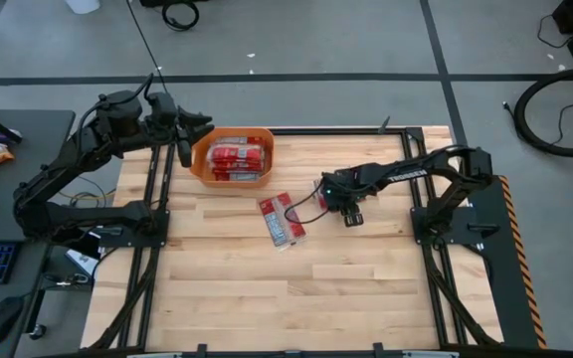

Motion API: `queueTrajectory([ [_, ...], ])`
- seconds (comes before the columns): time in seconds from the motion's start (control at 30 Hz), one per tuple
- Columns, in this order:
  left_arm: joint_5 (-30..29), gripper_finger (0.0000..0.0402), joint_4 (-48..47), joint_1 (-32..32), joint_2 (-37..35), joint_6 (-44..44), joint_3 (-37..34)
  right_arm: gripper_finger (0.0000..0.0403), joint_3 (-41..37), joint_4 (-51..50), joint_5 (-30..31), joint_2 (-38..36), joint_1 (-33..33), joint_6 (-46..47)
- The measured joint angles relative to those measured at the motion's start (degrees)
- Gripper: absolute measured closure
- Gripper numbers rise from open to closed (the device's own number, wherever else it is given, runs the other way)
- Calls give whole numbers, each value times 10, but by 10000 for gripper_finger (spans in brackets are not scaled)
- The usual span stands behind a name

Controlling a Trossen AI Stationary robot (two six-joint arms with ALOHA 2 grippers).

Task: Sort popcorn bags into baskets
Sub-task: Put the right red popcorn bag into the orange container

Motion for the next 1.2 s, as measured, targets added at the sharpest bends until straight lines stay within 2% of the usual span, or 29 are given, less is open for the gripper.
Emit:
queueTrajectory([
  [0.23,0,287,-5,0,0,-2,0,220,-48,68,36,-4,15,1],
  [0.37,0,287,-5,0,0,-15,0,237,-55,81,42,-4,15,24],
  [0.5,0,287,-6,0,0,-16,0,285,-56,85,47,-3,15,40],
  [0.7,0,287,-6,0,0,-16,0,390,-54,99,53,-1,14,59],
  [0.93,0,287,-6,0,0,-15,0,397,-7,45,33,1,13,108],
  [1.2,0,287,-7,0,0,-15,0,399,97,-3,-38,0,12,142],
])
